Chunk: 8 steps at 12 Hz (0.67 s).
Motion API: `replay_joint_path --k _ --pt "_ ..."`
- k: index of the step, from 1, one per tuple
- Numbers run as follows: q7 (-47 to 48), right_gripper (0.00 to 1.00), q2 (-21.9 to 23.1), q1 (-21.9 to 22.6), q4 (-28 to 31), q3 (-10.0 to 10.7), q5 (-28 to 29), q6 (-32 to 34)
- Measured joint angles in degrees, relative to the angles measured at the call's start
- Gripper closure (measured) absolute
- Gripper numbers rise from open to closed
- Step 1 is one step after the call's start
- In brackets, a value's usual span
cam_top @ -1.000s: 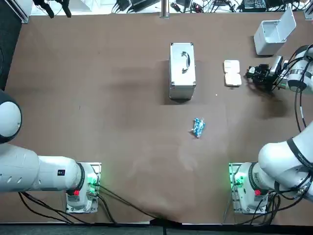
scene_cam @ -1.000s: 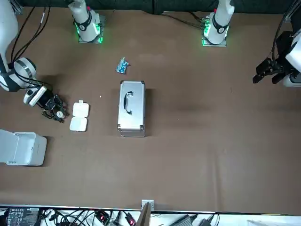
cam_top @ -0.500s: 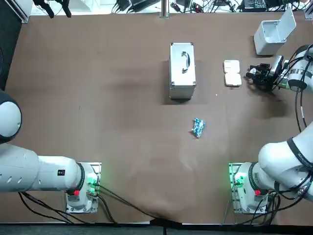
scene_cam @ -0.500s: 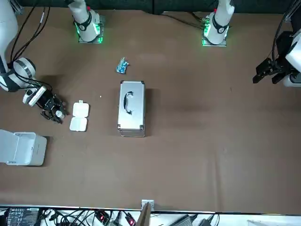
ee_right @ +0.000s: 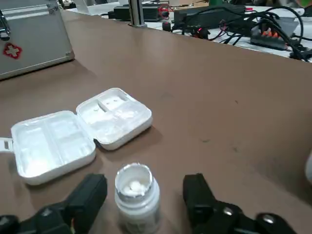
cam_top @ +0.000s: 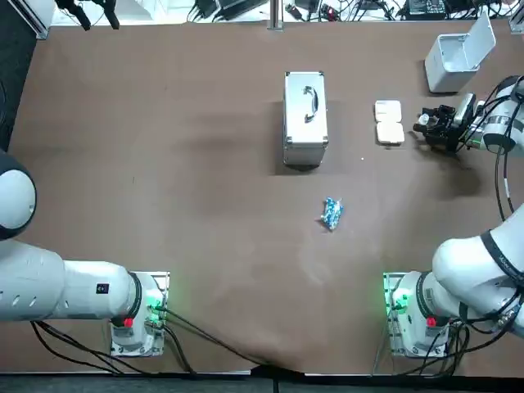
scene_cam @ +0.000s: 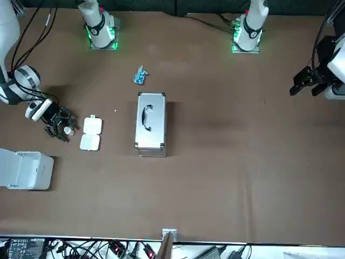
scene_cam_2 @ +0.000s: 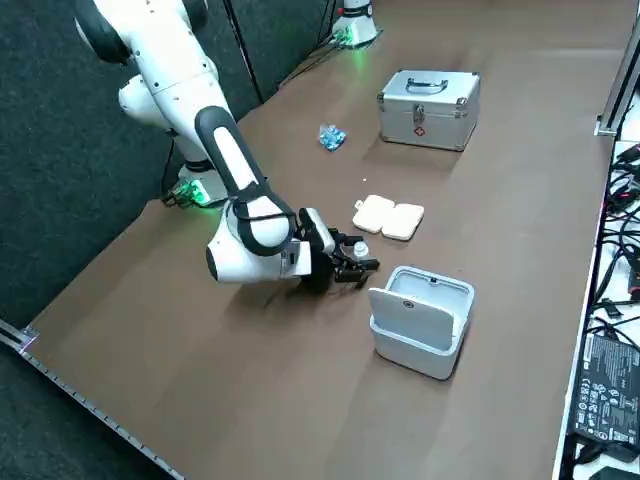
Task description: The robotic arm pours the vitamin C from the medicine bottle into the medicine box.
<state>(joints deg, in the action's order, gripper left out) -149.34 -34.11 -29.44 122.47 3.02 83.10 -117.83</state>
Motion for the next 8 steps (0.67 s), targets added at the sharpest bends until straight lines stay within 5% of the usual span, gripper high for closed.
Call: replay_joint_path --k 8 --pt "-0.24 0.00 0.53 -2.26 -0.18 0.14 -0.82 0.04"
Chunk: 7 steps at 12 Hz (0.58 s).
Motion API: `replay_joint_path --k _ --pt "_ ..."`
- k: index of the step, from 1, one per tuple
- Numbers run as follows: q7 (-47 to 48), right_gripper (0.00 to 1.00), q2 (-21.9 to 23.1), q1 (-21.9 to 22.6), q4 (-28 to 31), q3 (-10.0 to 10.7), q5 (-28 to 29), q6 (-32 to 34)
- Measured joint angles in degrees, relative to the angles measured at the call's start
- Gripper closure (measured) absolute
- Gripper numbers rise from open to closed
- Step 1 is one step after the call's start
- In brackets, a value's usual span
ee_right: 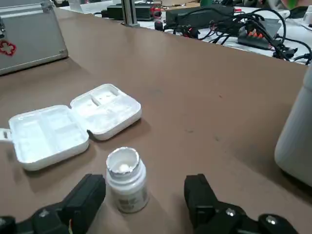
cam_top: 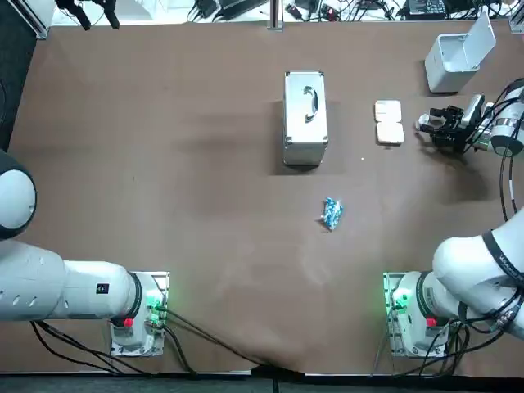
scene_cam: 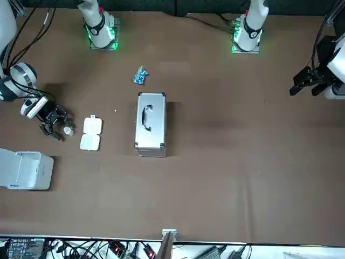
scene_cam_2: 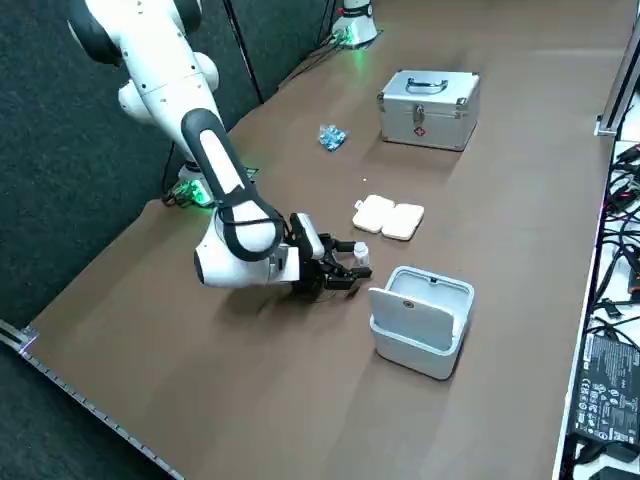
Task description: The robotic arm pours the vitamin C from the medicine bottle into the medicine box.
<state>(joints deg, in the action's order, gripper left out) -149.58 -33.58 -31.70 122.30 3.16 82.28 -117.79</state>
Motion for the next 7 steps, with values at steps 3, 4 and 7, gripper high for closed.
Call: replay_joint_path --k 3,4,7 --pt "-0.01 0.00 0.63 -0.36 0.87 0.00 -0.54 0.02" --pt "-0.02 0.00 1.36 -0.42 1.52 0.00 -0.89 0.02" --pt "-0.02 0.00 4.29 -0.73 3.67 0.07 -2.62 0.00"
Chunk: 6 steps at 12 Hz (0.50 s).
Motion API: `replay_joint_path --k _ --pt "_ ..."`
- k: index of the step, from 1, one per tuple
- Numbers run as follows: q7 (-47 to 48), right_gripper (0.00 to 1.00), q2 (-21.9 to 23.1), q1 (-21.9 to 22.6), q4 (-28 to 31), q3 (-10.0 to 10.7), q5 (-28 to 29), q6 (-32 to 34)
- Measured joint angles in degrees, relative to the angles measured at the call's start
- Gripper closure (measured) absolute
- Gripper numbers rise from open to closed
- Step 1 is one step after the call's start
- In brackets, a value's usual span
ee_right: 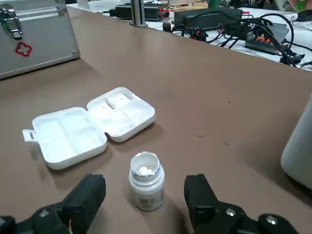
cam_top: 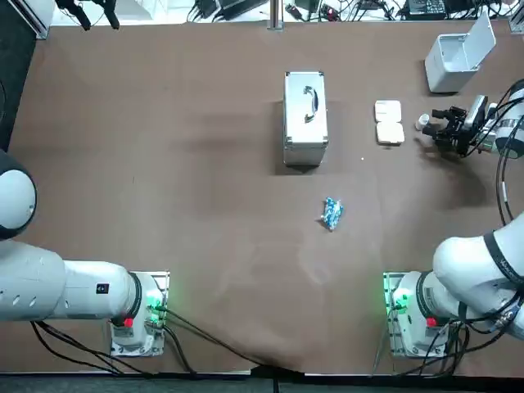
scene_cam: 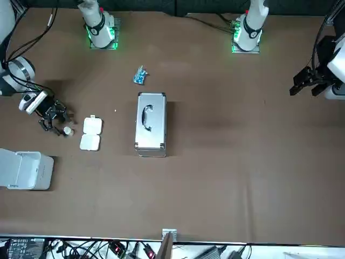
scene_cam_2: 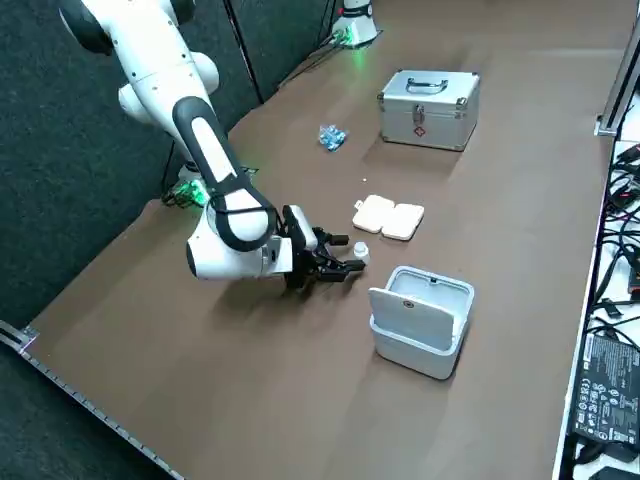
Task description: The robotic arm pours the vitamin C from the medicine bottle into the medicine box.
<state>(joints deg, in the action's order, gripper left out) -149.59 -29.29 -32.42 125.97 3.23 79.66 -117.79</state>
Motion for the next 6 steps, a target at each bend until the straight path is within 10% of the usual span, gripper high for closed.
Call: replay_joint_path --k 6 --pt "0.00 0.00 4.67 -0.22 1.86 0.00 -0.72 -0.93"
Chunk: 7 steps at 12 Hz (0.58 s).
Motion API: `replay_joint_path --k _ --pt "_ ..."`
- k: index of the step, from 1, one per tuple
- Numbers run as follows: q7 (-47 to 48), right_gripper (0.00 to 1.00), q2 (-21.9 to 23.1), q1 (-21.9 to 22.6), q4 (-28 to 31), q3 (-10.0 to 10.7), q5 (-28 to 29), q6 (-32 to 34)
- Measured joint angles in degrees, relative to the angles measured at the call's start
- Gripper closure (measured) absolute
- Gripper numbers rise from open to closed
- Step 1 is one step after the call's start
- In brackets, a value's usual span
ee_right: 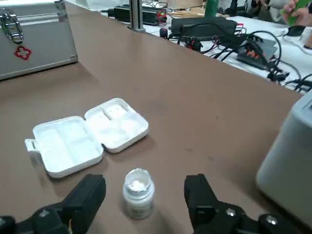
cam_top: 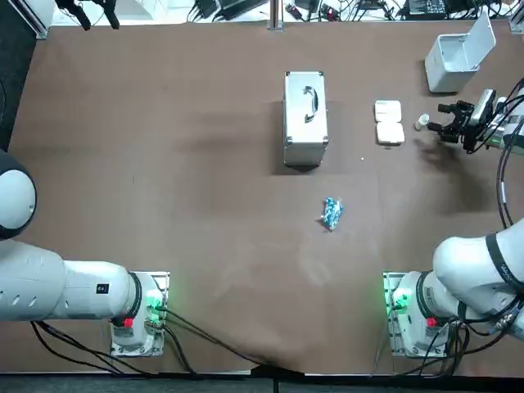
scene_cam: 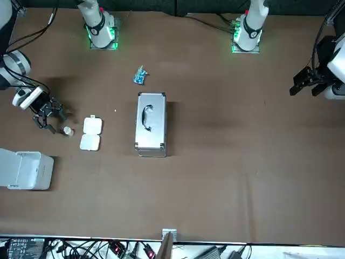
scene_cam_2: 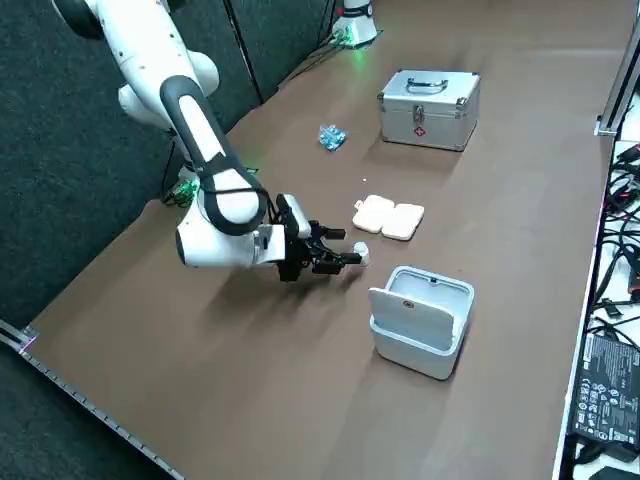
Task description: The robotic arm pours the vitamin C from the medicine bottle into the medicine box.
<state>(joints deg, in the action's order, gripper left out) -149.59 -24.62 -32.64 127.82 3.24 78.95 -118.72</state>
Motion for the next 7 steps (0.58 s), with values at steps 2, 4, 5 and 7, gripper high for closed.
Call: replay_joint_path --k 2,4,5,7 --pt "0.36 0.00 1.97 0.15 0.09 -0.03 -0.86 -1.16" --pt "4.94 0.00 4.39 0.85 0.10 -0.15 -5.12 -2.78" --pt "9.27 0.00 5.69 1.38 0.10 -0.25 -8.27 -3.30" --pt "18.46 0.00 8.39 2.72 -0.19 -0.46 -14.40 -4.02"
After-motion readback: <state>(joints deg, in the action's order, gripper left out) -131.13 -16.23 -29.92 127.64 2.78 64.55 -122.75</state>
